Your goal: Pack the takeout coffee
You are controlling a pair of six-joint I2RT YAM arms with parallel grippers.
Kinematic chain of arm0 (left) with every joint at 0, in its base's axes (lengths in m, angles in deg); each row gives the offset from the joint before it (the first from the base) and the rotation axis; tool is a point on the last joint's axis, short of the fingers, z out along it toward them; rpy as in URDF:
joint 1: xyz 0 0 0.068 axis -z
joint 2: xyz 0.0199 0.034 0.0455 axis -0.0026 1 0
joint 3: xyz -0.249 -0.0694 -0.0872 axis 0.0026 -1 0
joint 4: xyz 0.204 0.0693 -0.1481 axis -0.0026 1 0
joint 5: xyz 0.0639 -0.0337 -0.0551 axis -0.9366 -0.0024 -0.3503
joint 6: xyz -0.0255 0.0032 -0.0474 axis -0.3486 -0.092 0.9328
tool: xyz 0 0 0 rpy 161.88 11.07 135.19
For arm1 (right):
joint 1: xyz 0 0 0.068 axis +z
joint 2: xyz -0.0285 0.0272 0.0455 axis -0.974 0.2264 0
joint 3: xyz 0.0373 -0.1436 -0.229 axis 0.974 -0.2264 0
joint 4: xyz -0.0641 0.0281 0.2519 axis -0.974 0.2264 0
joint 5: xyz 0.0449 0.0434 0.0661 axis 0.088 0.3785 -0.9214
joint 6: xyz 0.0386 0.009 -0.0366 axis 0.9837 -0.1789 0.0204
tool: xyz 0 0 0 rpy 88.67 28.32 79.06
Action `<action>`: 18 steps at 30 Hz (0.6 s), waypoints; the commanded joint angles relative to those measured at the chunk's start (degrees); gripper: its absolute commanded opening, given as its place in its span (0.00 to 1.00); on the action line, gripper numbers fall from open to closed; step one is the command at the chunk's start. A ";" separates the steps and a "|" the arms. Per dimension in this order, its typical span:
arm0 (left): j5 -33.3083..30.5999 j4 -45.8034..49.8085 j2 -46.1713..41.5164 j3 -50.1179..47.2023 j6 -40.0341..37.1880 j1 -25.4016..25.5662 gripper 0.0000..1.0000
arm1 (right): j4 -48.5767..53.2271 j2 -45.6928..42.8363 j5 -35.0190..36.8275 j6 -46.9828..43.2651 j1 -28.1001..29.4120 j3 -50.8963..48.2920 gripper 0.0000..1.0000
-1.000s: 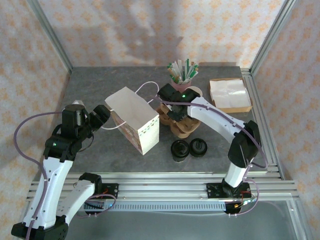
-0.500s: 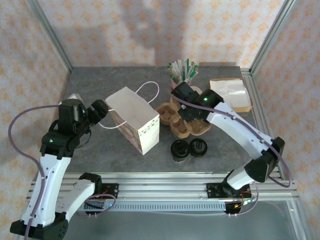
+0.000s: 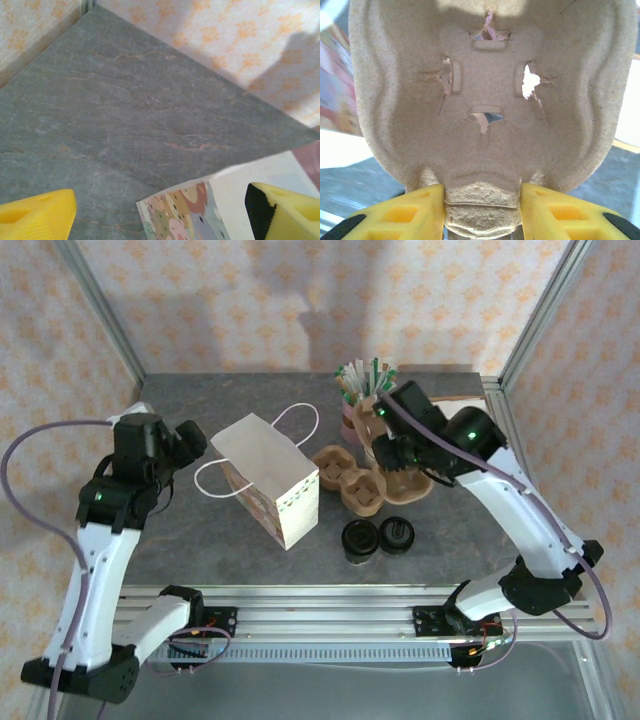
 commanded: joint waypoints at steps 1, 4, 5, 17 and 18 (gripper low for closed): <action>2.94 -4.20 3.99 2.24 -0.59 -4.92 0.89 | 4.72 5.39 -4.44 2.27 1.93 7.83 0.43; 13.76 -7.84 7.20 1.65 4.92 -14.58 0.89 | 8.05 12.51 -4.49 2.01 5.45 17.33 0.41; 17.65 -9.55 8.36 0.60 7.00 -17.48 0.88 | 9.00 15.14 -4.53 2.00 6.50 21.05 0.41; 25.18 -15.81 15.10 -5.74 8.40 -20.85 0.82 | -9.05 9.54 4.11 5.99 6.99 3.71 0.44; 25.74 -16.31 15.29 -6.23 8.37 -20.78 0.82 | -11.61 7.41 3.49 5.79 6.53 0.97 0.45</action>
